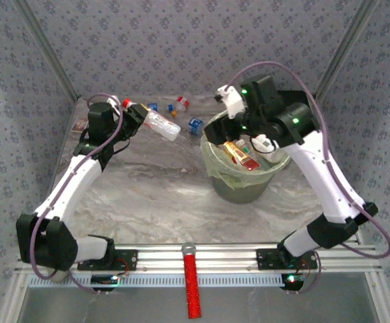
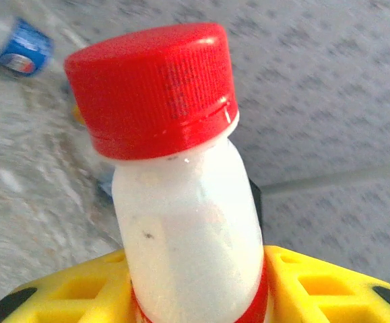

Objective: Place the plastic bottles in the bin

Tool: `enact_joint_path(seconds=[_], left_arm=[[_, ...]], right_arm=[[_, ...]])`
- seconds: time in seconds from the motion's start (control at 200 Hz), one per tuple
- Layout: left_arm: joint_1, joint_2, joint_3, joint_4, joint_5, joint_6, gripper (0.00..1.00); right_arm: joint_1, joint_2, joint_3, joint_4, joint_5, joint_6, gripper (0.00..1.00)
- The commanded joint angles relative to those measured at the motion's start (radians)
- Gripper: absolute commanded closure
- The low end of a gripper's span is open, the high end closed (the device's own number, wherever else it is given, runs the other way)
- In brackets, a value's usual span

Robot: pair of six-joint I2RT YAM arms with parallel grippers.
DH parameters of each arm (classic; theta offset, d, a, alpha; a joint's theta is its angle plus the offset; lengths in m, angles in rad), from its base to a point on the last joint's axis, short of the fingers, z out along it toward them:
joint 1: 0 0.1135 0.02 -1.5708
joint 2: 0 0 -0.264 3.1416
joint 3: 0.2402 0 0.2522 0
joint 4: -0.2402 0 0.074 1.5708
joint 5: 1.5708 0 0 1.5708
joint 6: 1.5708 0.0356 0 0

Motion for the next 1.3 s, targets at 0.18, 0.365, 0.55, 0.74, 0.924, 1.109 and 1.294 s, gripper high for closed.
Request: enact_joint_path(seconds=[0.18, 0.365, 0.55, 0.74, 0.924, 1.109, 1.294], left_arm=[[-0.142, -0.028, 0.071, 0.059, 0.192, 0.081, 0.54], [-0.195, -0.01, 0.122, 0.081, 0.218, 0.082, 0.54], [-0.213, -0.014, 0.142, 0.091, 0.217, 0.082, 0.54], [-0.214, -0.017, 0.15, 0.099, 0.199, 0.085, 0.54], [-0.213, -0.007, 0.15, 0.114, 0.179, 0.08, 0.53], [-0.214, -0.002, 0.15, 0.126, 0.165, 0.073, 0.5], [-0.214, -0.009, 0.145, 0.118, 0.145, 0.074, 0.36]], right_arm=[[0.055, 0.172, 0.146, -0.013, -0.084, 0.034, 0.13], [0.01, 0.218, 0.153, -0.009, -0.183, 0.062, 0.12], [-0.013, 0.248, 0.147, 0.014, -0.299, 0.067, 0.2], [-0.031, 0.25, 0.133, 0.044, -0.388, 0.081, 0.35], [-0.042, 0.259, 0.13, 0.053, -0.482, 0.083, 0.43], [-0.048, 0.257, 0.124, 0.055, -0.494, 0.075, 0.52], [-0.068, 0.238, 0.122, 0.077, -0.475, 0.083, 0.56]])
